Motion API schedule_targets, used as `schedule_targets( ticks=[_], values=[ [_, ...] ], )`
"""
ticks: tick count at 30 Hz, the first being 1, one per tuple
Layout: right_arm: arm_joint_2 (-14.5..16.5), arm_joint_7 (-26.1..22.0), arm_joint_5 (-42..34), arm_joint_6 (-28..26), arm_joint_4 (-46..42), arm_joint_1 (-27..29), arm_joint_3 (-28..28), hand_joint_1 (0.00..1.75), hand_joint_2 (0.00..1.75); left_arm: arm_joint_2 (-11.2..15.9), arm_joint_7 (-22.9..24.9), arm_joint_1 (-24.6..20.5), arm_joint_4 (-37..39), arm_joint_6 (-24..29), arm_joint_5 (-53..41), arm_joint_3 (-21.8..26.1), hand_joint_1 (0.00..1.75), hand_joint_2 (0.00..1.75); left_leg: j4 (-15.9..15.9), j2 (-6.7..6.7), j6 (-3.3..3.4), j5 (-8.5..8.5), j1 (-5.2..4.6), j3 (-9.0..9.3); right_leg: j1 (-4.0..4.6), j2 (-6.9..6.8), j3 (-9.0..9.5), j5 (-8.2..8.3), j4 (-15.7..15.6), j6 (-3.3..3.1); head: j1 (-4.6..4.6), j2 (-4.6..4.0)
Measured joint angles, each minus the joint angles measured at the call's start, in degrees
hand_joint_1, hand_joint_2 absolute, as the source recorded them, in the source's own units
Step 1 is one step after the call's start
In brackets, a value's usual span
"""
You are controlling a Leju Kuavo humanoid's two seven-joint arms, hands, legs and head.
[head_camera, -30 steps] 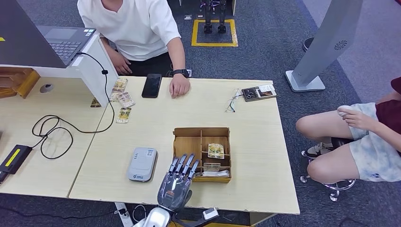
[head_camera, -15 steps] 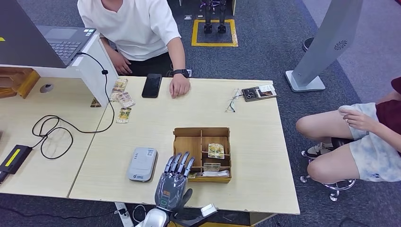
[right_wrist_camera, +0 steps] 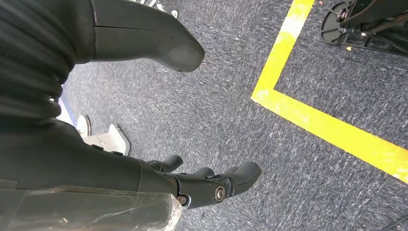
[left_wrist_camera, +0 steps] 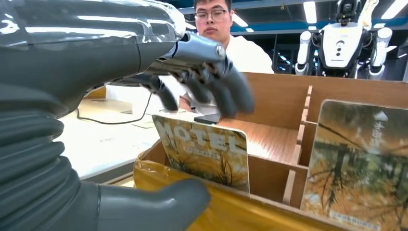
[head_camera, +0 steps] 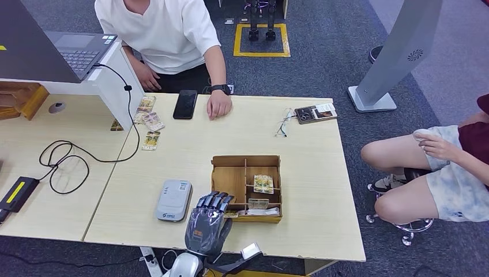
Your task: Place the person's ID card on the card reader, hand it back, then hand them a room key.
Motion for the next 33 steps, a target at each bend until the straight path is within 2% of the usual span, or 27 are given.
schedule_targets(
  ticks=[17,22,27,33],
  values=[
    [0.0,-0.1,-0.1,-0.1,0.0,0.0,0.0,0.0,1.75,0.0,-1.4,0.5,-0.2,1.1,-1.7,0.9,1.75,1.75,0.0,0.0,0.0,0.0,0.0,0.0,0.0,0.0,0.0,0.0,0.0,0.0,0.0,0.0],
    [0.0,-0.1,0.0,-0.1,0.0,0.0,0.1,0.0,1.75,0.0,-3.4,1.0,-1.5,1.4,-1.1,1.5,1.75,1.75,0.0,0.0,0.0,0.0,0.0,-0.01,0.0,0.0,0.0,0.0,0.0,0.0,0.0,0.0],
    [0.0,0.0,0.0,-0.2,0.0,0.0,0.1,0.0,1.75,-0.8,-10.1,2.7,-7.1,1.4,0.8,4.8,1.75,1.75,0.0,-0.01,0.0,0.0,0.0,-0.01,0.0,0.0,0.0,0.0,0.0,0.0,0.0,0.0],
    [0.0,0.2,0.1,-0.5,0.0,0.0,0.4,0.0,1.75,-4.6,-24.1,4.6,-15.6,1.4,5.3,13.4,1.75,1.75,0.0,-0.01,0.0,0.0,0.0,-0.01,0.0,-0.01,0.0,0.0,0.0,0.0,0.02,0.0]
  ],
)
